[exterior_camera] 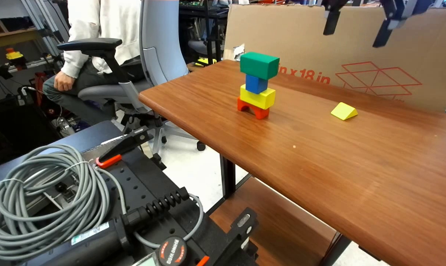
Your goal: Put the yellow block on the table
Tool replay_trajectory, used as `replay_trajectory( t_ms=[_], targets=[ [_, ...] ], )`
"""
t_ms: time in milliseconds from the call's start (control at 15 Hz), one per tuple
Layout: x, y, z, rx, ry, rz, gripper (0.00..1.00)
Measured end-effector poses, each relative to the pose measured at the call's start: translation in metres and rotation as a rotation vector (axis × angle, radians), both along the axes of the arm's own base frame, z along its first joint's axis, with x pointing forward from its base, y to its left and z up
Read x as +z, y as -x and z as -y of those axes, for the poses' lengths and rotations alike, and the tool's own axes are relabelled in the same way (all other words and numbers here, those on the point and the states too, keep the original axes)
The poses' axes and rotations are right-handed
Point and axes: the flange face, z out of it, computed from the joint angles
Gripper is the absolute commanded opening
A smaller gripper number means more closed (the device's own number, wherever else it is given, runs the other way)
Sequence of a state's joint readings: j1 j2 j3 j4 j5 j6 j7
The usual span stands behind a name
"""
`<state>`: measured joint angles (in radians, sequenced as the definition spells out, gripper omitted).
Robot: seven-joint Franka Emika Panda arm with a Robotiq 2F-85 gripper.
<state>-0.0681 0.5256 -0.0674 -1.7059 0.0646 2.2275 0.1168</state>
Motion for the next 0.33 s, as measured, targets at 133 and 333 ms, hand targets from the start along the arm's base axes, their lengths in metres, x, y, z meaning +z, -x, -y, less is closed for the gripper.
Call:
replay_trajectory(
  t_ms=[133,333],
  targets=[
    [0.03,0.013,-0.012,0.019,-0.002,0.007,1.0],
    [0.042,0.025,-0.017,0.026,-0.004,0.005,1.0]
  ],
)
